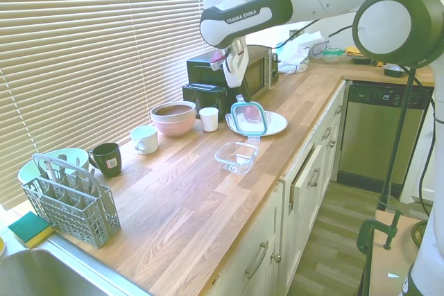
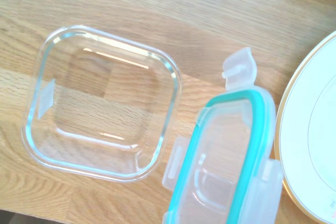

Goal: Cover the lid of the food container

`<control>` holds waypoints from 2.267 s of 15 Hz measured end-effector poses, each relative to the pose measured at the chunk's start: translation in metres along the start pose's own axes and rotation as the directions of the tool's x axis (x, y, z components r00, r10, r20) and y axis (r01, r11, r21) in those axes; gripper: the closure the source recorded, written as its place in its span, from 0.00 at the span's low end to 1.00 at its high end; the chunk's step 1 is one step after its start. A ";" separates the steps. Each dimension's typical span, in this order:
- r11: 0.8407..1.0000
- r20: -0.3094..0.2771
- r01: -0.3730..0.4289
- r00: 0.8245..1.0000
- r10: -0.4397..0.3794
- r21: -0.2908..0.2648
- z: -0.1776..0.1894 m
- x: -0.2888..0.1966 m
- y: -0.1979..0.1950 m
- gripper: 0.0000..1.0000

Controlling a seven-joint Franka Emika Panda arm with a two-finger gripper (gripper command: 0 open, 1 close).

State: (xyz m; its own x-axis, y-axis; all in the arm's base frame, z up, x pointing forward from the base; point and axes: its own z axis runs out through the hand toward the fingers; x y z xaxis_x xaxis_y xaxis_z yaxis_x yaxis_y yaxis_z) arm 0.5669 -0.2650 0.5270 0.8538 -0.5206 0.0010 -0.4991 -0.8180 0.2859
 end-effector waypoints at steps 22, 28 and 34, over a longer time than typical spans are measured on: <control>0.991 -0.029 0.099 0.994 -0.102 -0.093 0.016 -0.005 -0.072 1.00; 0.989 -0.046 0.103 0.993 -0.109 -0.110 0.022 -0.025 -0.111 1.00; 0.986 -0.035 0.110 0.993 -0.115 -0.121 0.047 -0.054 -0.152 1.00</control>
State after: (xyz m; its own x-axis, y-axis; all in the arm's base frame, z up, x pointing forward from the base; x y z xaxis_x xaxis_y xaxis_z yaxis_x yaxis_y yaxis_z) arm 0.5898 -0.1242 0.4384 0.9104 -0.4137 0.0017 -0.3801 -0.8348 0.3983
